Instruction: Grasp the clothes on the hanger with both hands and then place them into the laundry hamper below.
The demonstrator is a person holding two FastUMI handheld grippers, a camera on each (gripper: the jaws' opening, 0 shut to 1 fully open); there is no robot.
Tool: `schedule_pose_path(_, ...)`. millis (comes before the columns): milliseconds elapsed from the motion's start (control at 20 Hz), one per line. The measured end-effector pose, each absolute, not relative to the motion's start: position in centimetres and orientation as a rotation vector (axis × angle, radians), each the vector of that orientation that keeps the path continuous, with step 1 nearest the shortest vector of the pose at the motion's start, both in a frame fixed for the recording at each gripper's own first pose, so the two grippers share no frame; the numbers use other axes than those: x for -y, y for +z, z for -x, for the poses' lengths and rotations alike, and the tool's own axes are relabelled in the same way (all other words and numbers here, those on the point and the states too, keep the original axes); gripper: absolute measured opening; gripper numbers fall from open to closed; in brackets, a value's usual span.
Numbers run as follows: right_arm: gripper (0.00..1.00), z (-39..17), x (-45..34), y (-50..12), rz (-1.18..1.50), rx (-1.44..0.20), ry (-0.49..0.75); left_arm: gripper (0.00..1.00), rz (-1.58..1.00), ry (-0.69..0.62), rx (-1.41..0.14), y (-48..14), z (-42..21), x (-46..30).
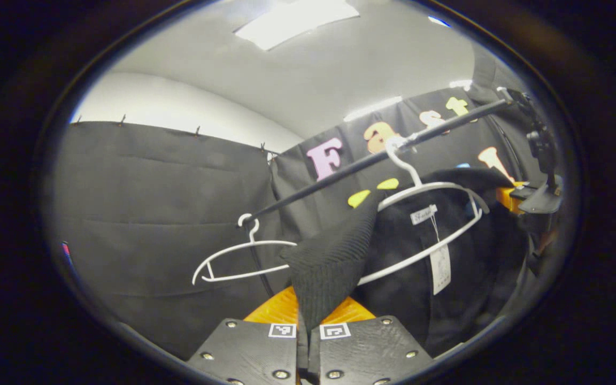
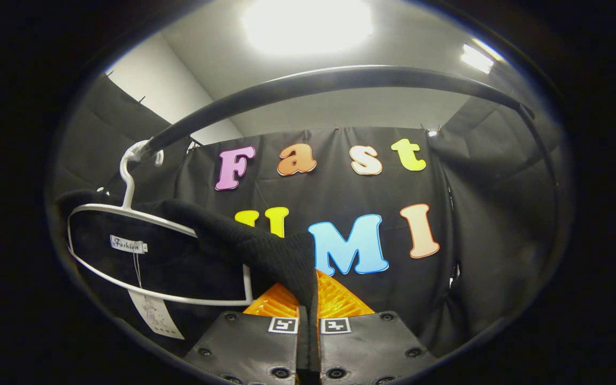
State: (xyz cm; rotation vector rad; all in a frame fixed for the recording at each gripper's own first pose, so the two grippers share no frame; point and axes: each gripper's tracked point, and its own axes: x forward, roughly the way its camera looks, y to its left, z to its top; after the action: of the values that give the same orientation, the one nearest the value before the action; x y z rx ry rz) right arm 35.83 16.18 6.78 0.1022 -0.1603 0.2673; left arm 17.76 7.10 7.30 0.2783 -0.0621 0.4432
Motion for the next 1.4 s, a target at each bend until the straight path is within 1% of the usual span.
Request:
schedule_pose_path(350, 0.01, -36.9, -16.0, 7.7, -0.088, 0.191, 0.26, 0.02, -0.271, 0.467, 0.108, 10.7, -18.7, -11.2)
schedule_pose_path(550, 0.01, -37.5, -15.9, 7.5, -0.071, 0.195, 0.249, 0.02, -0.265, 0.431, 0.098, 11.6, -20.6, -14.0)
schedule_pose_path(650, 0.01, -38.1, -16.3, 6.8, -0.072, 0.172, 0.261, 0.0, -0.239, 0.406, 0.063, 10.7, -21.8, -15.4)
schedule_pose_path(750, 0.0, -38.5, -17.0, 5.9, -0.082, 0.134, 0.278, 0.02, -0.191, 0.371, 0.024, 8.9, -22.7, -16.3)
schedule_pose_path(800, 0.01, -38.5, -17.2, 5.5, -0.083, 0.119, 0.281, 0.02, -0.171, 0.357, 0.01, 7.9, -23.1, -16.6)
schedule_pose_path(1050, 0.01, -39.0, -17.8, 2.1, -0.111, 0.016, 0.303, 0.01, -0.087, 0.317, -0.067, 3.3, -23.6, -16.5)
schedule_pose_path(1100, 0.0, -38.9, -17.7, 1.8, -0.11, 0.012, 0.299, 0.01, -0.059, 0.306, -0.074, 2.6, -23.4, -16.4)
schedule_pose_path(1400, 0.0, -37.9, -17.8, 0.4, -0.076, -0.009, 0.327, 0.02, 0.005, 0.297, -0.11, -0.8, -23.4, -17.1)
